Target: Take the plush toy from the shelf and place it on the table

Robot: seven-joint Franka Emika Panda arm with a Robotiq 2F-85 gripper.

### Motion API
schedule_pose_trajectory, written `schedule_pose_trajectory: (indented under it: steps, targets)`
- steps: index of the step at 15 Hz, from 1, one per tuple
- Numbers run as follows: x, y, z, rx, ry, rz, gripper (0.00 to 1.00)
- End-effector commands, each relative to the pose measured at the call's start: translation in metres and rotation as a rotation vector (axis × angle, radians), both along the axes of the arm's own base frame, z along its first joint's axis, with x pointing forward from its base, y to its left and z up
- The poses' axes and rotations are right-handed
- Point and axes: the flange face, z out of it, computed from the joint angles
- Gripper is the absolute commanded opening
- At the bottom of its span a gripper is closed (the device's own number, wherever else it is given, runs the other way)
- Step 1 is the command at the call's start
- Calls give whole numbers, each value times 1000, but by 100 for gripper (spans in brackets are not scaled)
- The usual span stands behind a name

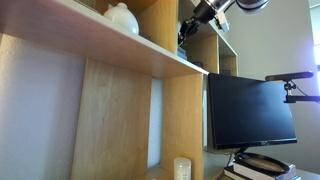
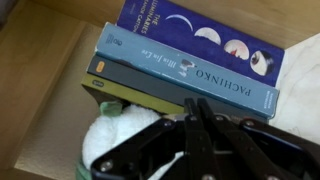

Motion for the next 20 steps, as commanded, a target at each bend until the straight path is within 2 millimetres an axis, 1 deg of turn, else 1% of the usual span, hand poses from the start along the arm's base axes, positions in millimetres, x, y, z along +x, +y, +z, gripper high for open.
schedule_pose_trajectory:
  steps: [1, 8, 12, 14, 18, 20]
  targets:
    - [-20, -6, -3, -2, -47, 18, 5]
    - [-57, -10, -12, 18, -167, 86, 4]
    - [-76, -19, -8, 33, -201, 85, 4]
    - [-89, -21, -2, 40, -229, 93, 4]
    - [-117, -23, 22, 50, -322, 116, 4]
    - [-129, -24, 30, 54, -356, 125, 4]
